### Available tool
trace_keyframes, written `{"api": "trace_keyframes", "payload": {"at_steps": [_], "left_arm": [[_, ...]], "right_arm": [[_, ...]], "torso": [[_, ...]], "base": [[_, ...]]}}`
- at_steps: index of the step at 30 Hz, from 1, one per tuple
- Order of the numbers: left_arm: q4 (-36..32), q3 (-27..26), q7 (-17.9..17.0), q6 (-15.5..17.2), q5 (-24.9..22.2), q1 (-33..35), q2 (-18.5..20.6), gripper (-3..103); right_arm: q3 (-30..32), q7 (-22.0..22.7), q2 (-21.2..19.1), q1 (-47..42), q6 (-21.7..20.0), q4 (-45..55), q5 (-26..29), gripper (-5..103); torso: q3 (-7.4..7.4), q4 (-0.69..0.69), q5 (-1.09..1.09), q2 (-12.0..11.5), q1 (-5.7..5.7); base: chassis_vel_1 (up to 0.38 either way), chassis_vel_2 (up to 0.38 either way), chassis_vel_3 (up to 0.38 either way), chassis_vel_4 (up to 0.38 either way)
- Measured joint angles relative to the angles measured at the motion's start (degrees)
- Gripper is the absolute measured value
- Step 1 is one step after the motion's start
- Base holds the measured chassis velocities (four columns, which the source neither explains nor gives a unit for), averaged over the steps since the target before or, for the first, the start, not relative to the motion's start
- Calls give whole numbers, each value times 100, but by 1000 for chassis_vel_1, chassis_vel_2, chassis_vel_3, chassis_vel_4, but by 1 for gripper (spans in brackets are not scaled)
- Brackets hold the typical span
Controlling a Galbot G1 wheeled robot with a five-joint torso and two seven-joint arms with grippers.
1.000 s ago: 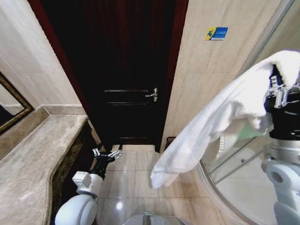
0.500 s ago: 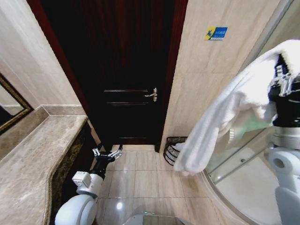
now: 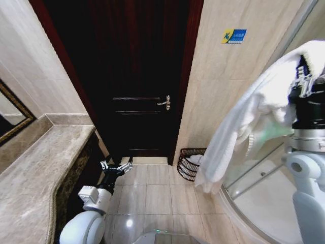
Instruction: Discard the used towel into the hamper.
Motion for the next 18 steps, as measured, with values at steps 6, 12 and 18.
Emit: {"api": "trace_keyframes", "payload": {"at_steps": [6,12,18], "left_arm": [[0,0,0,0,0,0,0,100],[0,0,0,0,0,0,0,100],[0,0,0,0,0,-1,0,100]], "right_arm": [[68,-61,51,-90,-21,72,-65,10],[114,-74,44,-169,-21,167,-53,10],[93,-70,10,-230,-23,381,-21,10]], "torso": [[0,-1,0,1,-1],[-1,-1,0,2,-3],[-1,1,1,1,0]], "base": [[0,0,0,0],[-32,35,35,-44],[-151,159,156,-182]]}}
